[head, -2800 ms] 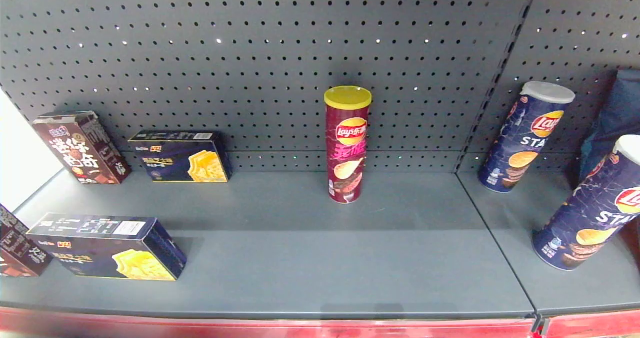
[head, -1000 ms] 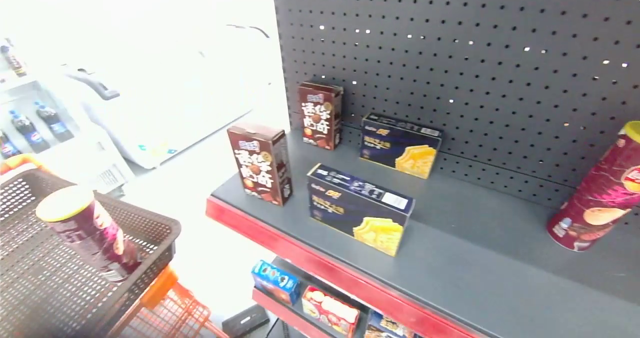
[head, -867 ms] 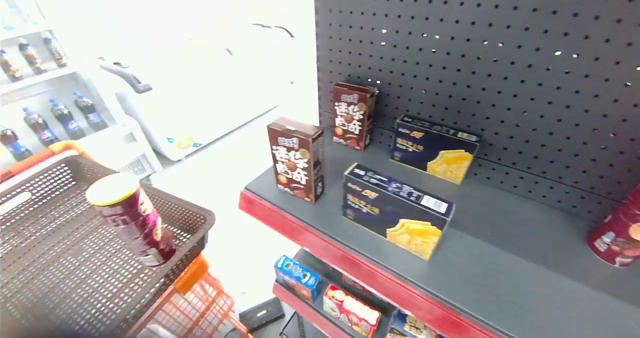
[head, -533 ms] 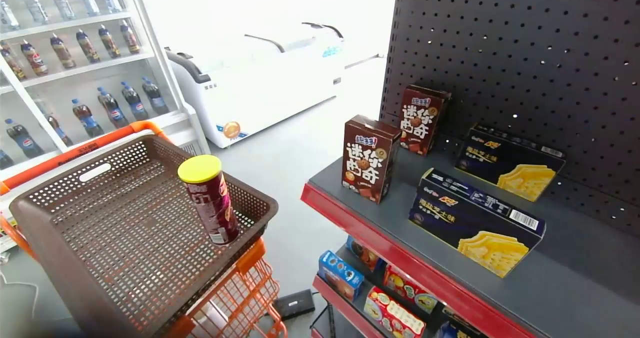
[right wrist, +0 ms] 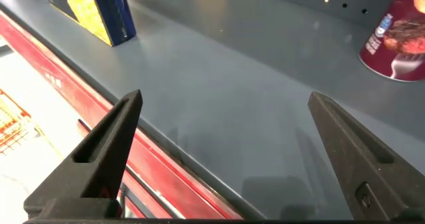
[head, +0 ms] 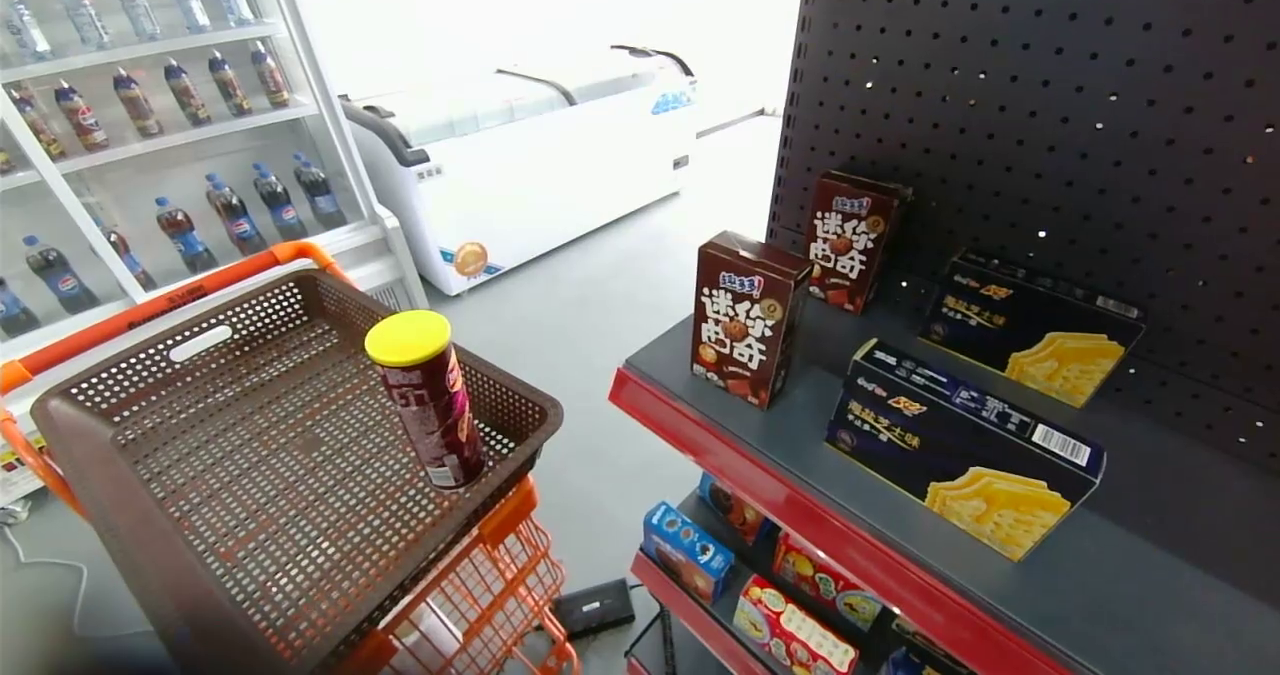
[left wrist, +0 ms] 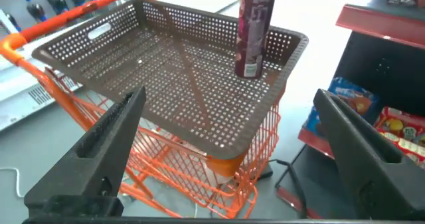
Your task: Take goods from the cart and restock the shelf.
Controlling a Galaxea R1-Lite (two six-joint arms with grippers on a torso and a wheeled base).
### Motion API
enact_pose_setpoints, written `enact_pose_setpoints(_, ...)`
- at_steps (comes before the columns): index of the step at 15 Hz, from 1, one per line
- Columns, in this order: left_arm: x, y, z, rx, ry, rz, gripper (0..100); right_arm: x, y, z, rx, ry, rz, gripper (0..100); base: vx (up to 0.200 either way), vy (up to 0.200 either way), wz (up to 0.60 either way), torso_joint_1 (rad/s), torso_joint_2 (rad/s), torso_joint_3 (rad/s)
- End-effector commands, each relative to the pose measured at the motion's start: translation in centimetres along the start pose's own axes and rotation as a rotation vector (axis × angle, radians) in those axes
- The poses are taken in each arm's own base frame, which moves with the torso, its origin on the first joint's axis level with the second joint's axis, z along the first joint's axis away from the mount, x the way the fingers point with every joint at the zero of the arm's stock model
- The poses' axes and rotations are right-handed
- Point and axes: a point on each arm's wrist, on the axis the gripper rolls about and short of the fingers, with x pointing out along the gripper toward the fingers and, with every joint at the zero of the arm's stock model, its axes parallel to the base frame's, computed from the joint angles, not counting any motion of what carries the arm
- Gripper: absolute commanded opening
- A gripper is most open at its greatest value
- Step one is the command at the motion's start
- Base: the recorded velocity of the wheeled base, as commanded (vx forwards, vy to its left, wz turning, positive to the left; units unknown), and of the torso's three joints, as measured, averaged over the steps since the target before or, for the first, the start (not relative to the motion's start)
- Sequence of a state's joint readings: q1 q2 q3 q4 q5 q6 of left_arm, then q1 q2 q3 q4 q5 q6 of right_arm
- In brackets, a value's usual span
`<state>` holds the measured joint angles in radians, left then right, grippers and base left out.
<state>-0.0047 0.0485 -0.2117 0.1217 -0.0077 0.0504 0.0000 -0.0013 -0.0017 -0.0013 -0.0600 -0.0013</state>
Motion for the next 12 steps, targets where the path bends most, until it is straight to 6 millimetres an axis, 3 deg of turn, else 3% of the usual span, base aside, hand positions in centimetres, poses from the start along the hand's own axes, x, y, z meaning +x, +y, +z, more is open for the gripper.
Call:
enact_pose_setpoints(1,1.6,0.1,4.1,0.028,0.121,-0.071,100,0.0,0.0,0.0,0.000,0.001,0.000,100,0.000,0.000,0.00,0.000,0.00,0.000)
enact_pose_setpoints(7,8.9,-0.1,5.6,0.057,0.409,-0.141,100,0.0,0.0,0.0,0.000,0.001,0.000,100,0.000,0.000,0.00,0.000,0.00,0.000)
enact_pose_setpoints(10,14.2,-0.2,6.1,0.048,0.434,-0.142,100,0.0,0.0,0.0,0.000,0.001,0.000,100,0.000,0.000,0.00,0.000,0.00,0.000)
enact_pose_setpoints(11,14.9,-0.3,5.7,0.051,0.454,-0.141,100,0.0,0.0,0.0,0.000,0.001,0.000,100,0.000,0.000,0.00,0.000,0.00,0.000)
enact_pose_setpoints(12,17.6,-0.5,5.1,0.060,0.453,-0.148,100,0.0,0.0,0.0,0.000,0.001,0.000,100,0.000,0.000,0.00,0.000,0.00,0.000)
